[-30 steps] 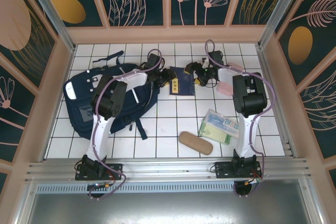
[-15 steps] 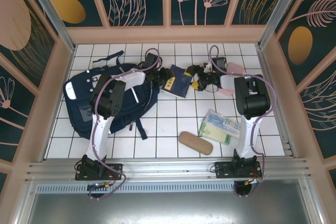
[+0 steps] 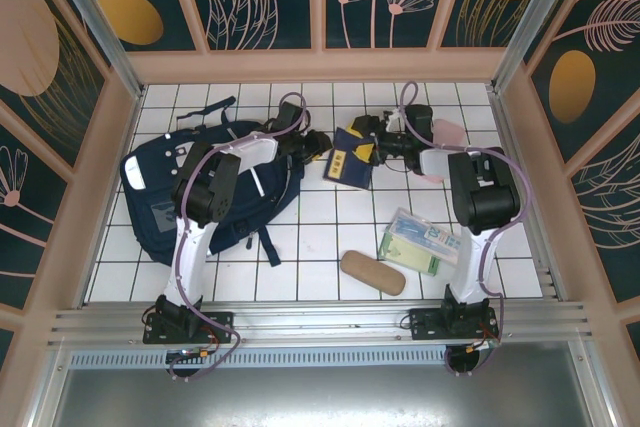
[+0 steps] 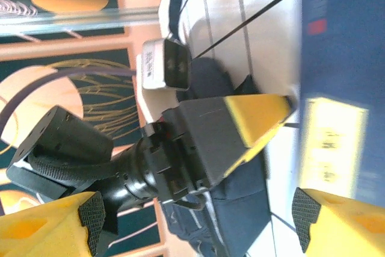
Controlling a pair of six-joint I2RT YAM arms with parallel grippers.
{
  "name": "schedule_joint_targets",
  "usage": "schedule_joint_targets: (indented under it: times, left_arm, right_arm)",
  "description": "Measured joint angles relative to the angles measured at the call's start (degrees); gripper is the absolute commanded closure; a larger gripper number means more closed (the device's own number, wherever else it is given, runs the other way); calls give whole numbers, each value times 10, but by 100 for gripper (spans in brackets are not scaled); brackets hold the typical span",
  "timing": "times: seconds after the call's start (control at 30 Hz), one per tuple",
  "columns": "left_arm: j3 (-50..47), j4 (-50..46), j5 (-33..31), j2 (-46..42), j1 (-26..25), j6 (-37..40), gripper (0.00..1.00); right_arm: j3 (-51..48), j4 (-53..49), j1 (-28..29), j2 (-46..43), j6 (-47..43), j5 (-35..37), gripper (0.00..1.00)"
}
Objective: Pack books, pencil case, and school supplies into a backpack
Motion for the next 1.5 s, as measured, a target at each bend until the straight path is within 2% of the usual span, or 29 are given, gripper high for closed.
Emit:
schedule_joint_targets:
  times: [0.17, 0.3, 0.5, 0.7, 1.07, 1.37, 1.5]
  left_arm:
    - [-1, 2, 13, 1, -4, 0, 57]
    - [-1, 3, 14, 1, -4, 4, 54]
    - [9, -14, 10, 1, -7, 24, 54]
    - [37, -44, 9, 13, -19, 44, 54]
    - [67, -40, 54, 37, -30, 42, 55]
    - [68, -5, 98, 44, -29, 1, 65]
    - [56, 30, 115, 43, -29, -16, 67]
  right_arm:
    - [0, 14, 17, 0, 8, -10, 19]
    - [-1, -9, 16, -2, -19, 14, 20]
    - [62, -240, -10, -26, -179, 162, 20]
    - [82, -331, -33, -34, -245, 250, 23]
    - [74, -345, -37, 9, -252, 229, 26]
    - [74, -337, -45, 16, -238, 209, 28]
    - [74, -334, -48, 18, -233, 200, 28]
